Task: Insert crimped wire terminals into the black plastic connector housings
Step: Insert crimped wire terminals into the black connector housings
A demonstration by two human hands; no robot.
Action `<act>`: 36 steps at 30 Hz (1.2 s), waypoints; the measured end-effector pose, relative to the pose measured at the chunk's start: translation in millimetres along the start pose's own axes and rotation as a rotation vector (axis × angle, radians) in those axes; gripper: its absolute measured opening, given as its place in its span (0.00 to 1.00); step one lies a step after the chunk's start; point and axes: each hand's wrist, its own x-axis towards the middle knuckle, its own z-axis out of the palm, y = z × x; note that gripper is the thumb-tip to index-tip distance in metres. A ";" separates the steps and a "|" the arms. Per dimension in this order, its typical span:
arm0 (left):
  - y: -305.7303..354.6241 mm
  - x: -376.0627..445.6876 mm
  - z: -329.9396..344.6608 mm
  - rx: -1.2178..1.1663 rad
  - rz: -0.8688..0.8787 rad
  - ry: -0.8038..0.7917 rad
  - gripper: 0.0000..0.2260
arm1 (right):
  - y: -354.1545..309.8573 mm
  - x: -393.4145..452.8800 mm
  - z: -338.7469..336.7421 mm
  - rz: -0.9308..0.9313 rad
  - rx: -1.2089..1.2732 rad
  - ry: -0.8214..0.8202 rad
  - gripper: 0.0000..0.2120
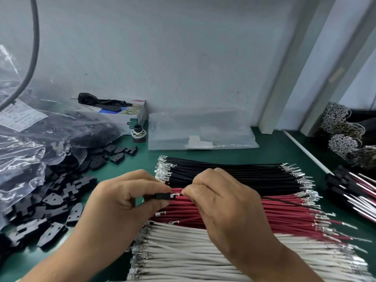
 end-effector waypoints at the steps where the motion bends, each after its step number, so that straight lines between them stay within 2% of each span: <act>1: 0.2 -0.2 0.6 0.046 0.012 0.005 0.09 | -0.2 -0.2 0.6 -0.004 -0.013 -0.006 0.05; 5: 1.8 -1.0 -0.1 -0.024 -0.050 -0.017 0.11 | -1.0 -2.3 3.7 0.073 0.157 0.021 0.02; 10: 2.2 -1.5 1.2 -0.291 -0.107 -0.050 0.11 | -6.0 -1.1 4.1 0.130 0.311 0.054 0.07; 17: 0.0 -1.7 1.7 -0.317 -0.138 -0.045 0.09 | 3.7 -2.2 -2.1 0.143 0.205 0.007 0.07; 24: 8.3 -2.6 1.6 -0.162 -0.053 0.004 0.09 | -4.5 -1.0 3.1 0.093 0.182 0.013 0.10; 30: 4.9 -2.3 3.2 -0.182 -0.172 0.008 0.08 | 5.6 4.9 -12.6 0.053 -0.026 0.015 0.04; 32: -1.1 -1.7 0.7 -0.229 -0.227 0.059 0.10 | 9.5 2.9 -19.5 0.022 -0.031 -0.038 0.02; 36: -8.4 -1.3 -0.9 -0.314 -0.302 0.113 0.11 | 7.2 -2.5 -15.5 -0.068 -0.043 -0.310 0.06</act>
